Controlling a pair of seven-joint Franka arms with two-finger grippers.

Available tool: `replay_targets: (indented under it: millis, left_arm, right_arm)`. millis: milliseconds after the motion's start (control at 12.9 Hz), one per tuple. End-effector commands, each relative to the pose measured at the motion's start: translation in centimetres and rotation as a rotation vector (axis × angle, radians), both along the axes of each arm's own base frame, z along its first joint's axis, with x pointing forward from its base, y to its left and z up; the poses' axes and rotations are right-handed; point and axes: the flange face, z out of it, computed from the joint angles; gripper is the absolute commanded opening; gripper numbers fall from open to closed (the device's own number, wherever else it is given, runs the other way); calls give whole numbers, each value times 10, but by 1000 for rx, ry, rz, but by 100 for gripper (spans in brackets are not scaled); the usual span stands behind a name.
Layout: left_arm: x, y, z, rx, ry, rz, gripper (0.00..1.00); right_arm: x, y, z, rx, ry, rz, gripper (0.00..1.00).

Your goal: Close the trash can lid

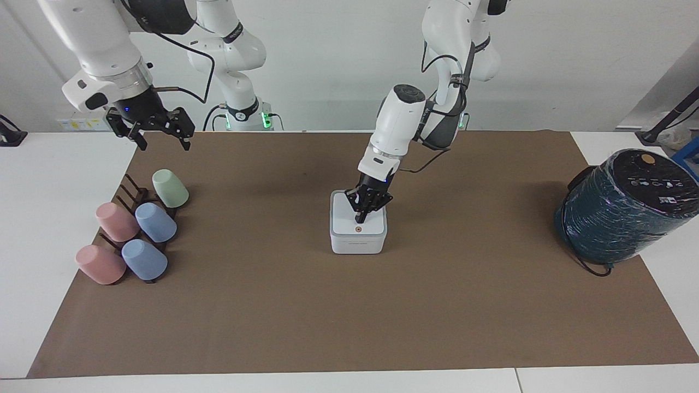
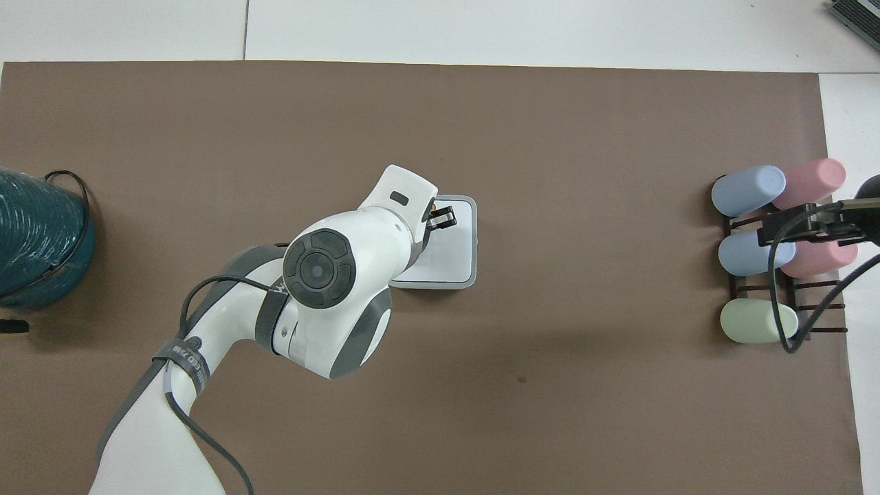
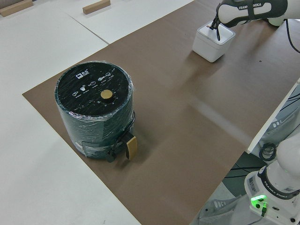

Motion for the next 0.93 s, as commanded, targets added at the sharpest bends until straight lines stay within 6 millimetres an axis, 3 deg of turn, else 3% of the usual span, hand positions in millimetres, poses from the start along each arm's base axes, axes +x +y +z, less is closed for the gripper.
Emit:
replay_targets:
  millis: [0, 155, 465, 852]
  left_arm:
    - [1, -10, -30, 9, 17, 5, 9]
    - [2, -9, -29, 12, 21, 5, 9]
    - [17, -10, 3, 13, 44, 6, 9]
    - [56, 36, 66, 62, 149, 48, 10]
  right_arm:
    - [-6, 1, 3, 19, 3, -10, 100]
    - [-6, 1, 3, 17, 3, -10, 100]
    - [-6, 1, 3, 17, 3, -10, 100]
    - [-6, 1, 3, 17, 3, -10, 100]
